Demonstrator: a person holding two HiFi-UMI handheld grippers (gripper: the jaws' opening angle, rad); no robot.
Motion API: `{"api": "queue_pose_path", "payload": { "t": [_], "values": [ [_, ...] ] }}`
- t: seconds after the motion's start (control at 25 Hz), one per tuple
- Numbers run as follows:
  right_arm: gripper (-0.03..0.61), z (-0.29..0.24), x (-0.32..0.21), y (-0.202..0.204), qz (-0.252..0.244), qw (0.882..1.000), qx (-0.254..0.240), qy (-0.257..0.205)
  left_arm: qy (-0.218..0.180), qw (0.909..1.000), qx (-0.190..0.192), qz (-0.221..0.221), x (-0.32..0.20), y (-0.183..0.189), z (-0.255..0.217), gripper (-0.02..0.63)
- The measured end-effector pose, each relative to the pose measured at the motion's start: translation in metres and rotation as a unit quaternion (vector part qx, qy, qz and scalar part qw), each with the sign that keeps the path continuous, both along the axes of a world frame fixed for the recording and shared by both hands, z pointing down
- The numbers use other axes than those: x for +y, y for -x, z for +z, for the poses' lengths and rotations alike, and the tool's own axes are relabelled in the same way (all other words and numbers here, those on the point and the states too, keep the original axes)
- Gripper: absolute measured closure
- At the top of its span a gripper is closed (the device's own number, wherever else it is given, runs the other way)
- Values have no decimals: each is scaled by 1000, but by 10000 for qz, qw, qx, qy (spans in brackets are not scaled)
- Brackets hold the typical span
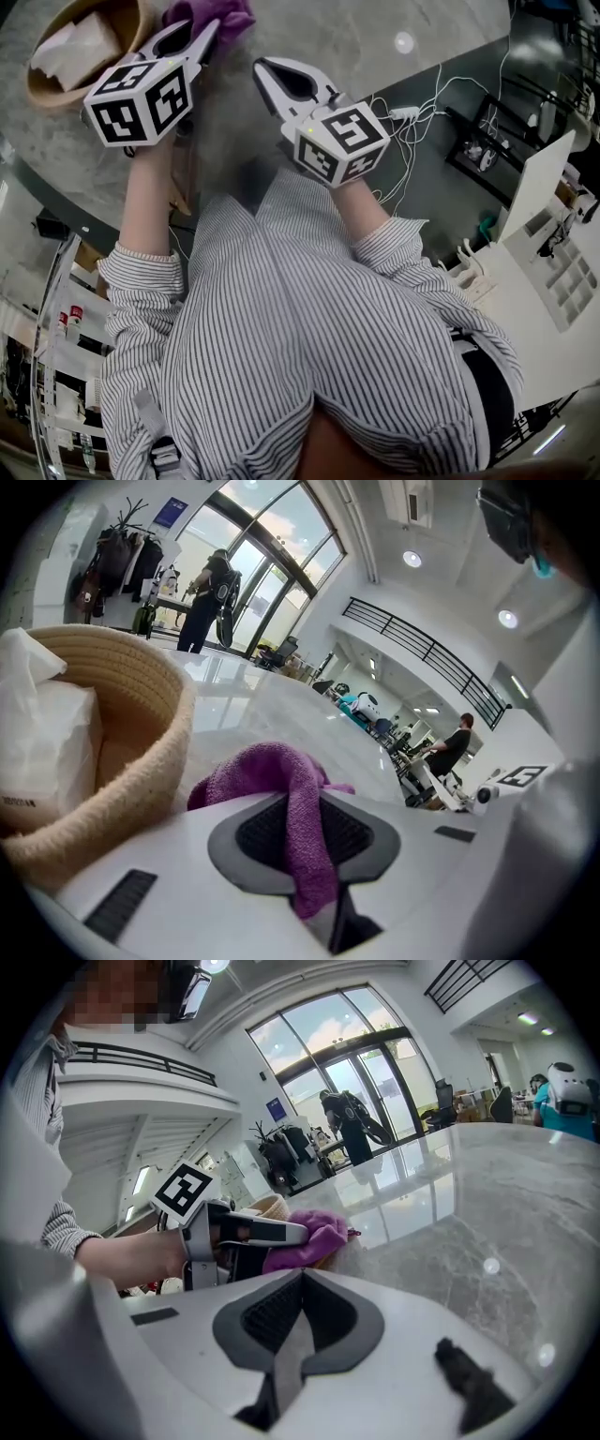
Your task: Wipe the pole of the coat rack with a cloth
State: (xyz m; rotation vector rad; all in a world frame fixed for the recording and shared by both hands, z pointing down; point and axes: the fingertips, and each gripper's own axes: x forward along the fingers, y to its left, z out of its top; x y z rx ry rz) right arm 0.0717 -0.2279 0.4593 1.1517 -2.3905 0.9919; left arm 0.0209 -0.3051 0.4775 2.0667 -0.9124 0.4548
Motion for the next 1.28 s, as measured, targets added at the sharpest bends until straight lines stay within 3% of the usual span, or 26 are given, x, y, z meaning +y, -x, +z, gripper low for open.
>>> {"api": "queue_pose_path", "payload": {
  "t": [0.52,1.28],
  "values": [
    [565,3,11,1,-110,9999,5,-39,-41,9996,-211,183,12,1,3,532],
    [565,-3,52,31,-503,9986,-46,-151,168,9992,-363,37,90,37,14,532]
  ]
}}
